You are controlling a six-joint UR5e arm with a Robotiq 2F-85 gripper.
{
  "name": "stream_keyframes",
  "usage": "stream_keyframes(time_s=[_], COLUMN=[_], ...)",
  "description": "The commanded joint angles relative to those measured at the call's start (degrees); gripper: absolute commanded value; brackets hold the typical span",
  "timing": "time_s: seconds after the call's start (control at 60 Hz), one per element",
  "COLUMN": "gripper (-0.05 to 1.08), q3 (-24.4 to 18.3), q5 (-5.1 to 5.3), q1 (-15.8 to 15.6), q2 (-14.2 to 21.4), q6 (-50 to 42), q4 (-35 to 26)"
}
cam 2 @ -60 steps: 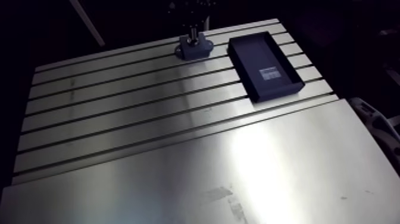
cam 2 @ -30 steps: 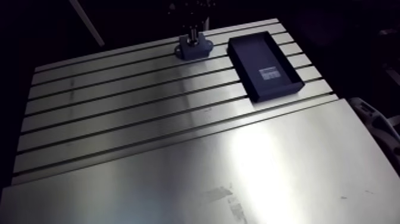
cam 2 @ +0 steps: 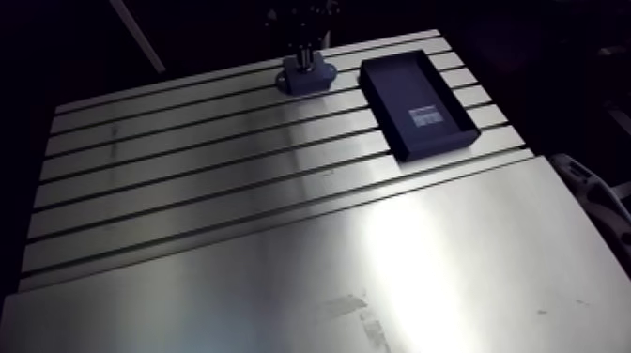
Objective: Pick up the bearing and press it into the housing until flush.
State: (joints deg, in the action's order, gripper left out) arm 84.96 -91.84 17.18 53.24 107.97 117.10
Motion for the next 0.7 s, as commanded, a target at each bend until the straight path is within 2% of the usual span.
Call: stream_keyframes(time_s=[0.017,0.7], gripper=[1.08,1.08], q3=[0.41,0.68], q5=[-0.05,-0.22], q1=[0.05,-0.03], q2=[-0.04,-0.04], q6=[0.0,0.8], q4=[0.11,0.11])
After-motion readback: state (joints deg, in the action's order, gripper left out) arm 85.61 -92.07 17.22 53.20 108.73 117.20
